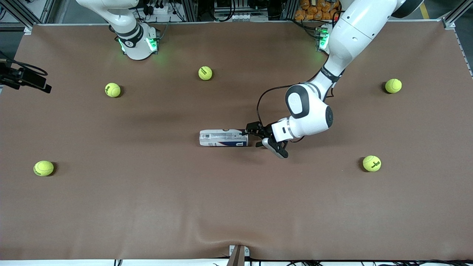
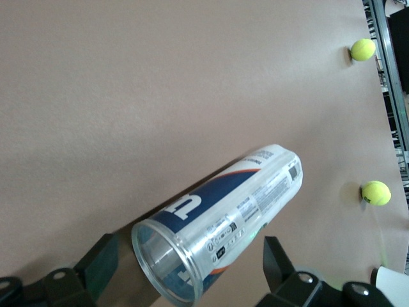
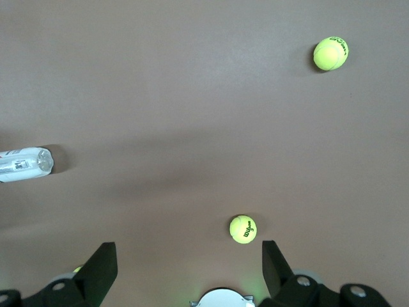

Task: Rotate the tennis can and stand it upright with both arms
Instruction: 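Close the left gripper around the open end of the can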

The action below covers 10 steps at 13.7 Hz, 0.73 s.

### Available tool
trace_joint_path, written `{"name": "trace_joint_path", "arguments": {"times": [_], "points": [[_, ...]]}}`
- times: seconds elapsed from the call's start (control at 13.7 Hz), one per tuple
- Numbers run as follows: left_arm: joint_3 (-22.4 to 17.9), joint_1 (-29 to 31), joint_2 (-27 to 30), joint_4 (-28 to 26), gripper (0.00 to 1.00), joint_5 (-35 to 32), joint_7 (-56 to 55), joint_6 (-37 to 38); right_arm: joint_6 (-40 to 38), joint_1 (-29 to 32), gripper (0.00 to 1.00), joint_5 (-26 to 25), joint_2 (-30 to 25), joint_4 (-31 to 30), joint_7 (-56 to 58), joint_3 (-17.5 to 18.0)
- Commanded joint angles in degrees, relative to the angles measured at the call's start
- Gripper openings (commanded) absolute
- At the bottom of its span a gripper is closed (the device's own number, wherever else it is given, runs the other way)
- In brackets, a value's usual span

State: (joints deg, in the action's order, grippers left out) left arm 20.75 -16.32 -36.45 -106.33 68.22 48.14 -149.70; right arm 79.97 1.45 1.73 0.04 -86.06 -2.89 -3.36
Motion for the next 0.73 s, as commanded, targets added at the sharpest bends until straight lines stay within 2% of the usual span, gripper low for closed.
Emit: {"name": "trace_joint_path", "arguments": {"times": [0.0,0.15,0.44,0.66], "points": [[1.22,0.93,-0.81,-0.72,1.0,4.35,5.37,-0.94,-0.78,1.01,1.0,-0.49,-0.22,1.33,2.36,0.81],[2.01,1.46,-1.26,-0.81,1.0,6.65,5.91,-0.59,-0.78,1.01,1.0,-1.02,0.05,1.25,2.36,0.72],[7.54,5.76,-3.45,-0.37,1.0,10.35,6.96,-0.5,-2.88,0.84,1.0,-1.46,0.05,0.81,2.1,0.81],[7.55,5.86,-4.42,0.16,1.0,11.76,8.81,-0.5,-2.63,1.02,1.0,-1.9,0.84,1.25,2.28,0.72]]}}
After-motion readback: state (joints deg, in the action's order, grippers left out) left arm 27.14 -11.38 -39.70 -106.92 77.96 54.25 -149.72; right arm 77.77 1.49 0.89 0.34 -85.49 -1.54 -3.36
